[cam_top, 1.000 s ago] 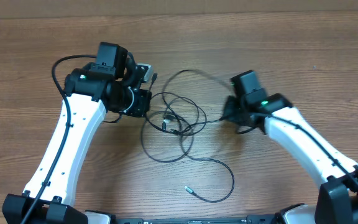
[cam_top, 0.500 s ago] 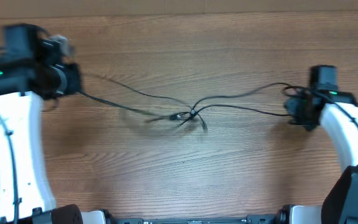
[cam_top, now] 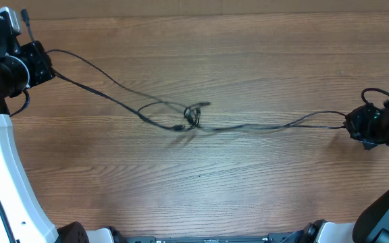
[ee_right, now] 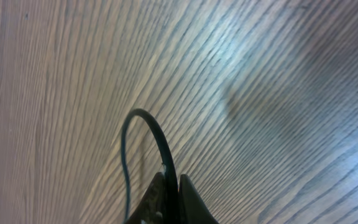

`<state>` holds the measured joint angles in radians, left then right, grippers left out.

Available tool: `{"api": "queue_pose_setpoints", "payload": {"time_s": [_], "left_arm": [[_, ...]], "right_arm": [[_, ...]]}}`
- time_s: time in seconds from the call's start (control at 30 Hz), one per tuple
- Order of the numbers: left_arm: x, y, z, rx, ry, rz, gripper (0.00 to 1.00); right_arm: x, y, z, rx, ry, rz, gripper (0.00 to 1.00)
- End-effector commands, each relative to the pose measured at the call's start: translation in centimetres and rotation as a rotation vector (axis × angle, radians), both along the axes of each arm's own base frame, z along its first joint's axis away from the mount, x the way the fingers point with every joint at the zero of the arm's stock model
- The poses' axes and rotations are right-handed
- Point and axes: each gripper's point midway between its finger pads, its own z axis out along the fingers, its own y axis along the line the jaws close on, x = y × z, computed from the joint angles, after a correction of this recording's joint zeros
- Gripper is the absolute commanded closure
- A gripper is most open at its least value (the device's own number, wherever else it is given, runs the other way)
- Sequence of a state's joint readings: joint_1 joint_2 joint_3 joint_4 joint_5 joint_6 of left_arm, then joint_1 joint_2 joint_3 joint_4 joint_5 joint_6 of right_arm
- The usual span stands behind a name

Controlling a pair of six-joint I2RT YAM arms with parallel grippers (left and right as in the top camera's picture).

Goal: Untangle cables

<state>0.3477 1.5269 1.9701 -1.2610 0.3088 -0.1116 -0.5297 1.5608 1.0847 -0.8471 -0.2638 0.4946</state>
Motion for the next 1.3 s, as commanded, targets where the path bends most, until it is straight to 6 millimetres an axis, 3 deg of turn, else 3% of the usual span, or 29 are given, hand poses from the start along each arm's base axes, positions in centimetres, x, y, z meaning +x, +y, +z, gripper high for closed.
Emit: {"api": "queue_pose_setpoints", "payload": {"time_s": [0.0, 0.1, 0.2, 0.27, 0.4, 0.47, 0.57, 0.67, 0.77, 0.9, 1.1, 1.27], "left_arm": [[0.0, -0.8, 1.9, -0.035, -0.065, -0.019, 0.96], [-0.1, 1.8, 2.2, 0.051, -0.068, 0.089, 0.96], [-1.4, 6.5, 2.9, 0.133, -0.061, 0.355, 0.96], [-2.3, 8.6, 3.7, 0.151, -0.080, 0.473, 0.96], [-2.9, 10.2, 4.7, 0.128, -0.127, 0.551, 0.96], [-2.6, 9.6, 4.7, 0.076, -0.140, 0.537, 0.96], [-1.3, 6.8, 4.6, -0.034, -0.155, 0.400, 0.96], [0.2, 1.9, 4.8, -0.161, -0.173, 0.181, 0.96], [1.2, -3.3, 5.2, -0.219, -0.189, -0.062, 0.96], [1.6, -9.1, 5.0, -0.162, -0.190, -0.289, 0.96], [1.1, -14.6, 4.8, -0.072, -0.204, -0.491, 0.96], [0.5, -17.4, 4.8, -0.057, -0.213, -0.590, 0.96]], "right_arm": [[0.7, -0.8, 1.0, -0.051, -0.027, 0.039, 0.96], [-0.6, -3.0, 0.5, -0.137, 0.040, -0.028, 0.96], [-3.0, -5.8, 0.1, -0.219, 0.142, -0.176, 0.96], [-4.0, -7.1, 0.1, -0.233, 0.163, -0.226, 0.96], [-5.3, -8.5, 0.0, -0.217, 0.171, -0.290, 0.96], [-5.3, -8.5, 0.1, -0.191, 0.155, -0.295, 0.96], [-4.4, -7.7, 0.1, -0.152, 0.114, -0.249, 0.96], [-1.9, -5.4, 0.7, -0.072, 0.006, -0.123, 0.96], [1.6, -0.8, 2.4, 0.037, -0.171, 0.117, 0.96], [3.9, 5.2, 3.3, 0.085, -0.248, 0.342, 0.96], [5.2, 13.0, 3.5, 0.051, -0.290, 0.654, 0.96], [5.3, 18.6, 3.6, 0.039, -0.307, 0.827, 0.96]]}}
